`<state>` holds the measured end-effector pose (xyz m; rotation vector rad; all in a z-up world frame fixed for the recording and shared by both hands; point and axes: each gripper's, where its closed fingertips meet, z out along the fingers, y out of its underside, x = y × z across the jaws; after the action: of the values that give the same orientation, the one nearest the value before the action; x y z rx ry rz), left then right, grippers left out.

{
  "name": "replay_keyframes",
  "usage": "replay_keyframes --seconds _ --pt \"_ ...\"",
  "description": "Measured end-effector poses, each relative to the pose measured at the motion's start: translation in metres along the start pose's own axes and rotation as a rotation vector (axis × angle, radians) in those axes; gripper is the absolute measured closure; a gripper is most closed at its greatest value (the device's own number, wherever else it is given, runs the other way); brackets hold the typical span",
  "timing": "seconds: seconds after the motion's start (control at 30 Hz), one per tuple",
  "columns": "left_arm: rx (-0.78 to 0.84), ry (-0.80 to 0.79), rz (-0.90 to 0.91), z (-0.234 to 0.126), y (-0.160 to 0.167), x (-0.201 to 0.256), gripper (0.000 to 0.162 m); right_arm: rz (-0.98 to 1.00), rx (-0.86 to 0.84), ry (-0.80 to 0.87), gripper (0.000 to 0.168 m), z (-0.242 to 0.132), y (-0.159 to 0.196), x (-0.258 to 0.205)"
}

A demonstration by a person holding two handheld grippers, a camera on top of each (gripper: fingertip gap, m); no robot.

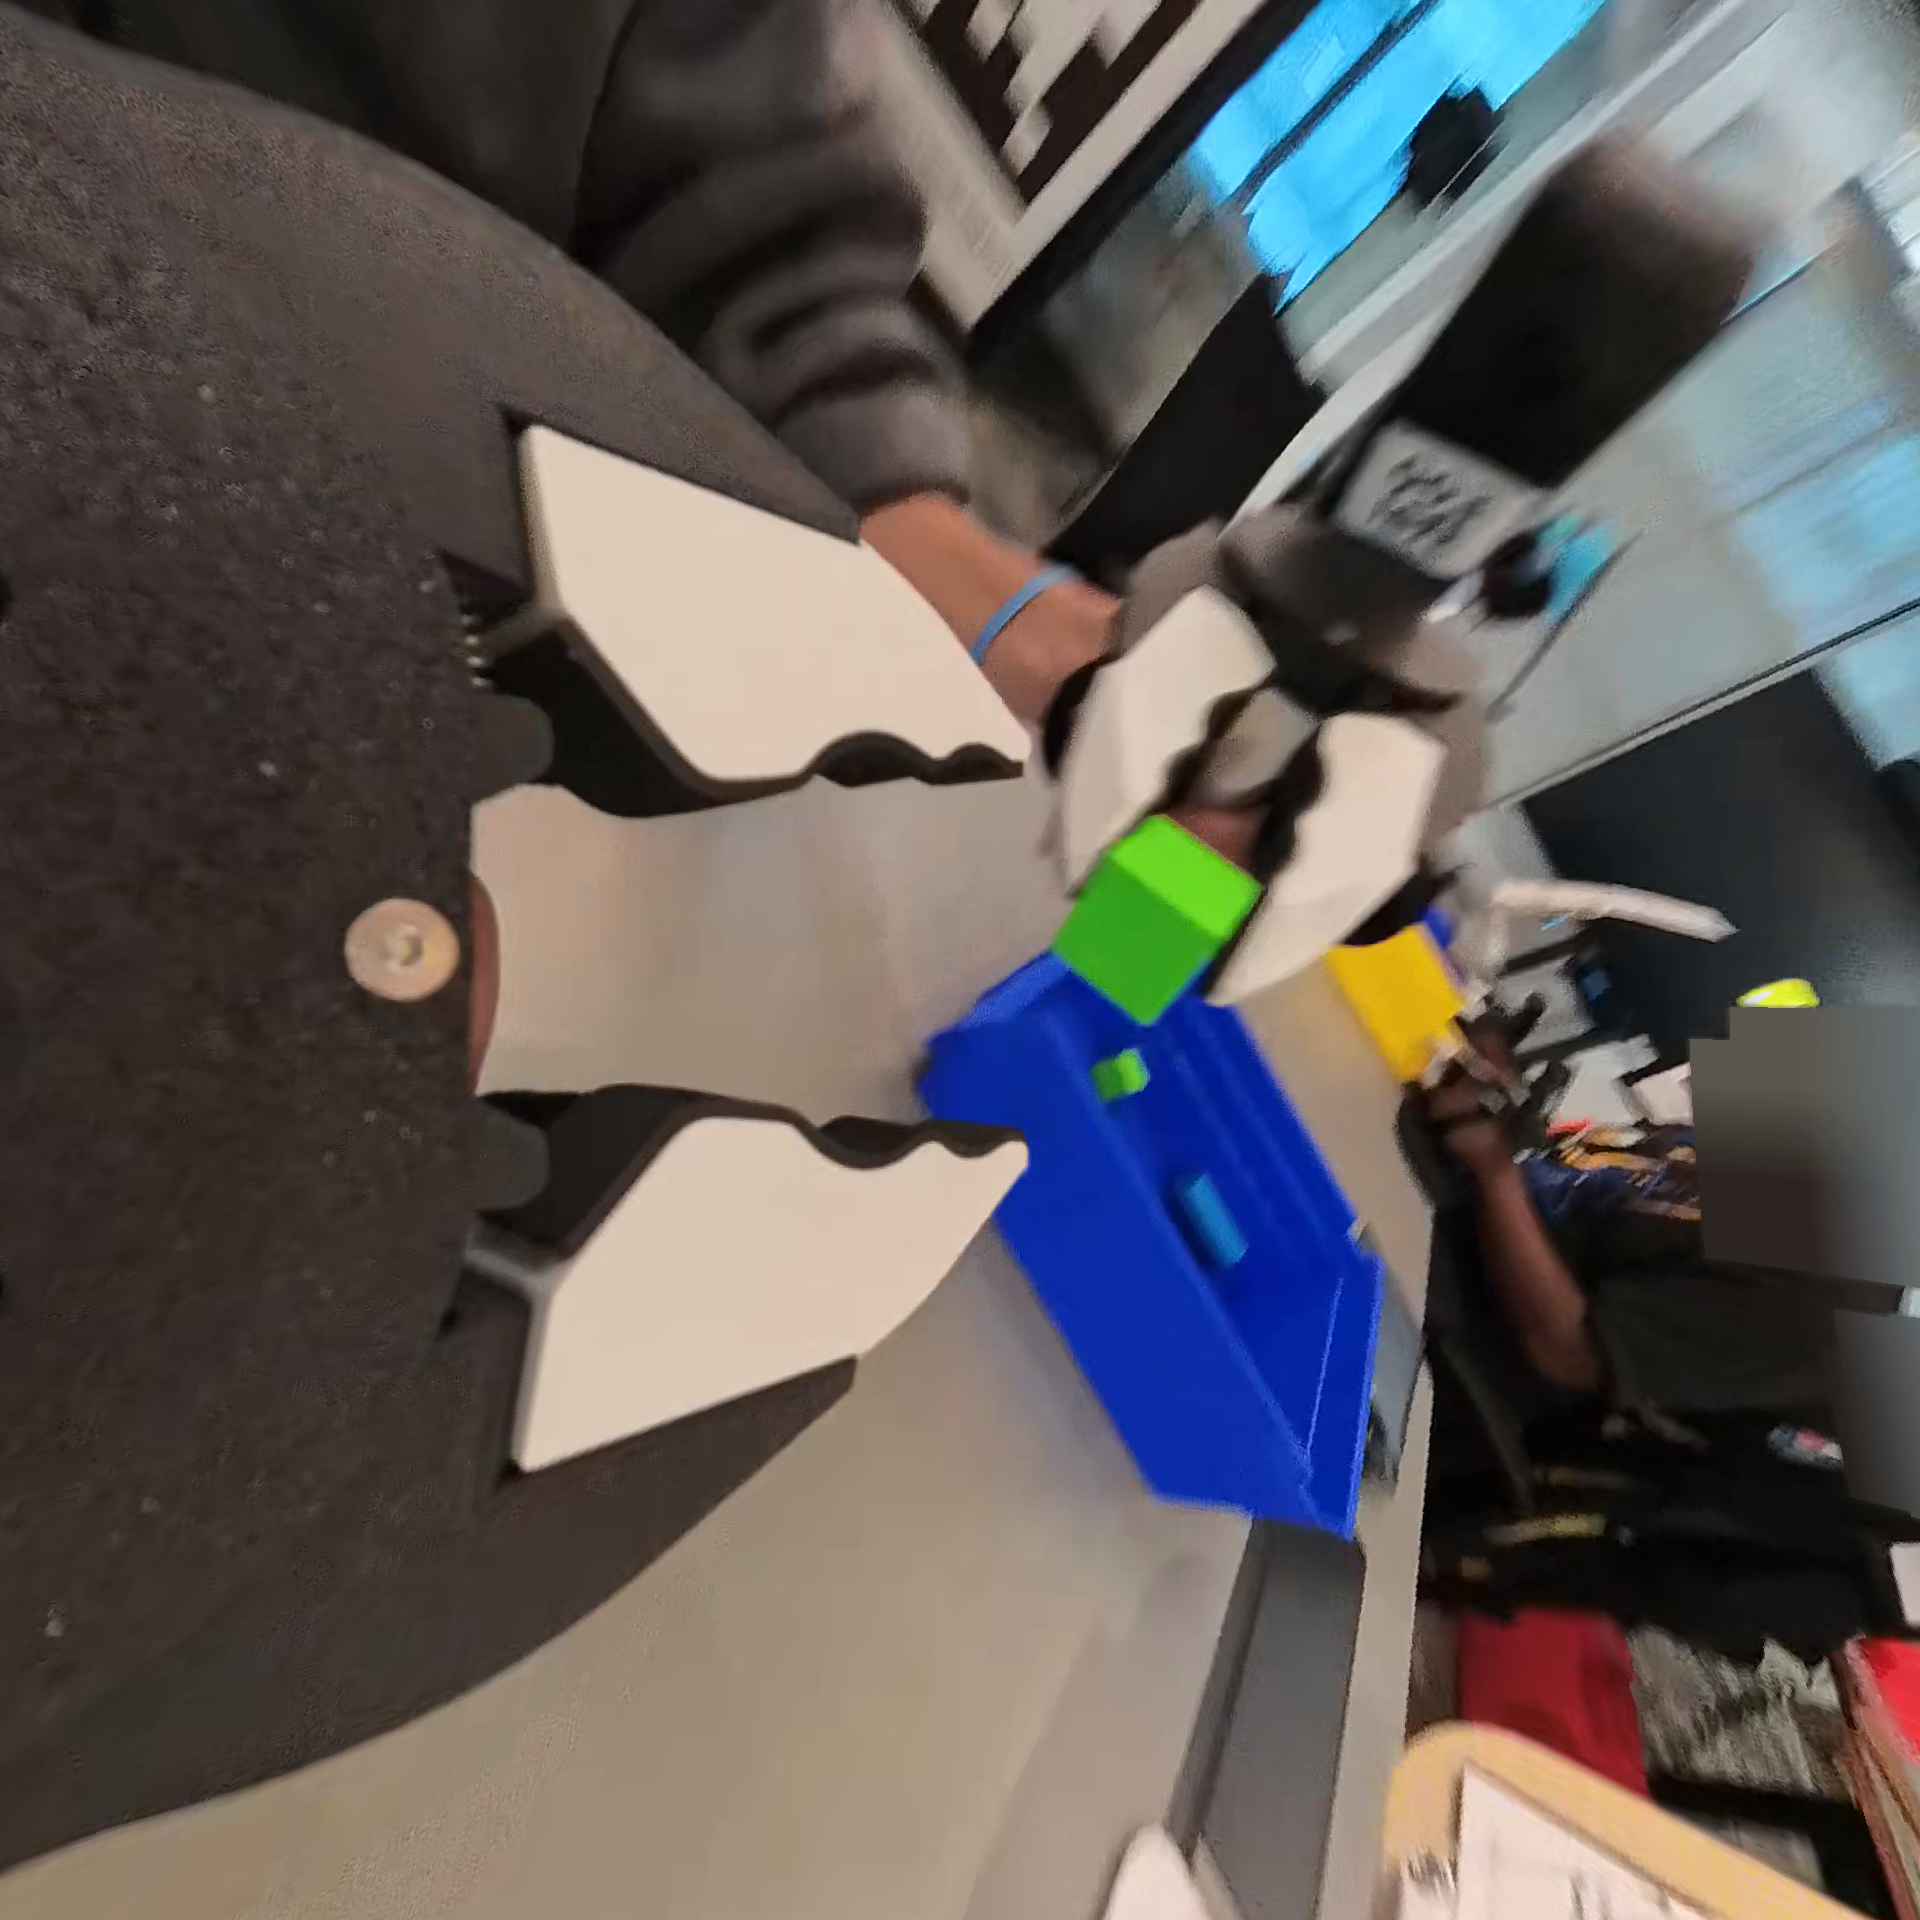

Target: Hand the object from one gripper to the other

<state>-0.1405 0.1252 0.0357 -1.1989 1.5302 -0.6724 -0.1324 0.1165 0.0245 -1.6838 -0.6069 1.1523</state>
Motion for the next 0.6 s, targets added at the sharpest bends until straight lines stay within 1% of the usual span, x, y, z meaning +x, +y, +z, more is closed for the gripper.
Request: replay_keyframes --seconds 0.03,0.1,0.23,0.27,0.3,0.33,0.4,0.5,0.53,0.57,0.6 --pt "0.017 0.002 0.022 0.002 0.0 0.004 0.133 0.075 0.038 -0.051 0.107 0.002 -0.003 -0.001" --pt "0.047 -0.01 0.065 0.007 0.002 0.007 0.133 0.228 0.026 -0.147 0.101 0.006 0.004 -0.002" --pt "0.047 -0.014 0.132 0.019 0.009 0.013 0.133 0.422 0.063 -0.276 0.101 0.012 0.01 -0.001" --pt "0.042 -0.014 0.148 0.022 0.011 0.015 0.133 0.451 0.056 -0.304 0.108 0.013 0.012 -0.002" --pt "0.037 -0.018 0.163 0.025 0.012 0.017 0.133 0.461 0.037 -0.344 0.137 0.012 0.015 -0.005" --pt "0.032 -0.027 0.175 0.028 0.013 0.017 0.134 0.486 0.037 -0.341 0.14 0.01 0.016 -0.001" --pt "0.016 -0.023 0.182 0.031 0.015 0.02 0.134 0.509 0.038 -0.352 0.141 0.008 0.019 0.001" --pt "-0.025 -0.019 0.113 0.032 0.021 0.023 0.134 0.539 0.035 -0.352 0.141 0.005 0.024 0.003" --pt "-0.05 -0.037 0.058 0.03 0.025 0.022 0.132 0.546 0.034 -0.345 0.141 0.004 0.025 0.004" --pt "-0.074 -0.055 -0.002 0.028 0.031 0.021 0.121 0.554 0.036 -0.336 0.141 0.002 0.025 0.006" --pt "-0.092 -0.053 -0.065 0.024 0.038 0.024 0.101 0.558 0.034 -0.322 0.141 -0.002 0.025 0.007"
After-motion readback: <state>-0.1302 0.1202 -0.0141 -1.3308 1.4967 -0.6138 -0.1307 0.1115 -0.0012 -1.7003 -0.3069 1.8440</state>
